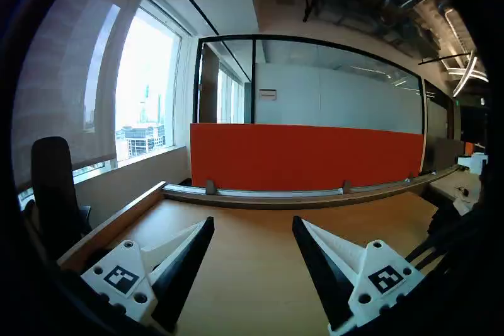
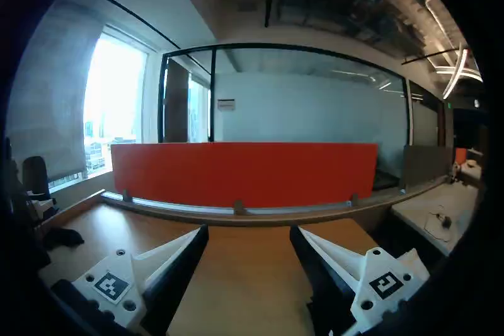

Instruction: Fold towel

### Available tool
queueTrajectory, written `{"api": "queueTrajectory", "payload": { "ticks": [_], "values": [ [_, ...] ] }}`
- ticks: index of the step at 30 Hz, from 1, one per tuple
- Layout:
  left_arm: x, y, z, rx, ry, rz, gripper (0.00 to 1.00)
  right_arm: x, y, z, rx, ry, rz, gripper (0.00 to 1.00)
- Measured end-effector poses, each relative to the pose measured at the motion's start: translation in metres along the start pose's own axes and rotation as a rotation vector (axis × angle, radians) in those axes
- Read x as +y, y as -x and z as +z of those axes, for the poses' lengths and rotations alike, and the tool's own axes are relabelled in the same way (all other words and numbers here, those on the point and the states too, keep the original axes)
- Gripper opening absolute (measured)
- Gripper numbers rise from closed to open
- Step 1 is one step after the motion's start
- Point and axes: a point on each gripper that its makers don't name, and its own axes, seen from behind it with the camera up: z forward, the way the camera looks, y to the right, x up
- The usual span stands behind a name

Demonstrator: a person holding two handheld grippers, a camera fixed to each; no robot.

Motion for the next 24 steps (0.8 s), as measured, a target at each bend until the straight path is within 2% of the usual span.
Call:
{"api": "queueTrajectory", "payload": {
  "ticks": [6, 15, 24],
  "values": [
    [-0.002, 0.005, -0.001, 0.014, -0.006, 0.003, 0.92, -0.006, -0.007, -0.003, -0.004, -0.003, 0.02, 1.0],
    [0.002, 0.013, -0.004, 0.049, 0.012, 0.029, 0.92, -0.009, -0.008, -0.009, -0.007, 0.011, 0.033, 1.0],
    [0.001, 0.031, -0.008, 0.08, 0.019, 0.039, 0.92, -0.017, -0.011, -0.013, -0.008, 0.015, 0.047, 1.0]
  ]
}}
